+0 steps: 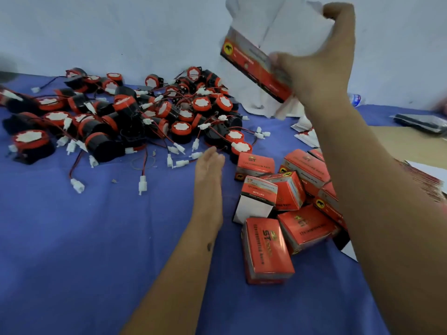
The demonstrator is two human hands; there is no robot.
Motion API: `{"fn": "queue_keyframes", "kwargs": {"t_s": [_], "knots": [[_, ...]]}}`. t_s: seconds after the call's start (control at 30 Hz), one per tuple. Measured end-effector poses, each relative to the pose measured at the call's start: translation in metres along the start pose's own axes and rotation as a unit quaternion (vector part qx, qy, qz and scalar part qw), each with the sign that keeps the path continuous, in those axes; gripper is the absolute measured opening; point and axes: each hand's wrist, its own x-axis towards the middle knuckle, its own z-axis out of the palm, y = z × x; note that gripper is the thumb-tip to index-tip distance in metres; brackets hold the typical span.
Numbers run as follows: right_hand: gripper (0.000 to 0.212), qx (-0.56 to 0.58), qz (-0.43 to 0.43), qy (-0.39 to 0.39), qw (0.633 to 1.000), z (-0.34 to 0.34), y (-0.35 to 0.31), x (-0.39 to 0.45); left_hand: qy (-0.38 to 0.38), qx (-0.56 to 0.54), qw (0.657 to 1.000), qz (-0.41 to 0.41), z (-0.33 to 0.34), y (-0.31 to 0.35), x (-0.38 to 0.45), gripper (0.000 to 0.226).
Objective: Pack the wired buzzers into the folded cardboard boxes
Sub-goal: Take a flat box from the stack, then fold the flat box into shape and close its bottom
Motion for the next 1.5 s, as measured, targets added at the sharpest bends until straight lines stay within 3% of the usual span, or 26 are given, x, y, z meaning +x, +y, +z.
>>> {"fn": "queue_keyframes", "kwargs": {"t_s": [0.1, 0.2, 0.3, 0.4, 0.5, 0.57, 0.63, 0.73, 0.8, 0.83, 0.9, 1.0, 1.13, 1.27, 1.37, 1.5], "knots": [[0.067, 0.207, 0.149, 0.013, 0.967, 0.024, -0.027, -0.023, 0.026, -0.097, 0.995, 0.011, -0.023, 0.038, -0.004, 0.034], [0.069, 0.373, 0.326, -0.004, 0.869, 0.057, -0.047, -0.069, 0.084, -0.16, 0.983, 0.024, -0.071, 0.089, -0.006, 0.04], [0.065, 0.409, 0.46, -0.087, 0.783, 0.09, -0.051, -0.134, 0.07, -0.155, 0.985, 0.033, -0.132, 0.134, -0.014, 0.051], [0.041, 0.356, 0.522, -0.201, 0.749, 0.117, -0.054, -0.195, 0.092, -0.071, 0.993, -0.017, -0.18, 0.147, -0.031, 0.055], [0.028, 0.258, 0.453, -0.259, 0.813, 0.138, -0.049, -0.224, 0.114, -0.013, 0.992, -0.055, -0.208, 0.14, -0.041, 0.055], [0.035, 0.152, 0.364, -0.27, 0.878, 0.143, -0.043, -0.228, 0.131, -0.019, 0.991, -0.033, -0.212, 0.139, -0.04, 0.05], [0.028, 0.076, 0.31, -0.239, 0.917, 0.139, -0.037, -0.229, 0.184, -0.009, 0.983, 0.013, -0.21, 0.136, -0.034, 0.045], [0.007, 0.172, 0.352, -0.197, 0.899, 0.128, -0.03, -0.232, 0.285, 0.148, 0.941, 0.11, -0.213, 0.125, -0.023, 0.018], [0.006, 0.181, 0.356, -0.175, 0.9, 0.124, -0.028, -0.232, 0.327, 0.341, 0.859, 0.197, -0.215, 0.123, -0.025, 0.018], [0.007, 0.179, 0.352, -0.164, 0.904, 0.124, -0.029, -0.232, 0.316, 0.415, 0.817, 0.248, -0.215, 0.125, -0.028, 0.021], [0.01, 0.182, 0.338, -0.145, 0.912, 0.124, -0.031, -0.233, 0.214, 0.508, 0.779, 0.298, -0.205, 0.127, -0.034, 0.024], [0.011, 0.186, 0.307, -0.148, 0.921, 0.124, -0.036, -0.234, 0.103, 0.663, 0.701, 0.241, -0.187, 0.114, -0.037, 0.035], [0.01, 0.178, 0.289, -0.172, 0.925, 0.123, -0.037, -0.236, 0.141, 0.631, 0.719, 0.254, -0.18, 0.112, -0.031, 0.007], [0.008, 0.195, 0.318, -0.187, 0.909, 0.125, -0.037, -0.236, 0.172, 0.681, 0.676, 0.225, -0.175, 0.111, -0.029, 0.012], [0.014, 0.224, 0.343, -0.204, 0.889, 0.125, -0.036, -0.235, 0.175, 0.692, 0.663, 0.225, -0.171, 0.11, -0.029, 0.015], [0.012, 0.139, 0.3, -0.181, 0.926, 0.126, -0.037, -0.237, 0.173, 0.698, 0.654, 0.235, -0.171, 0.106, -0.03, 0.018]]}}
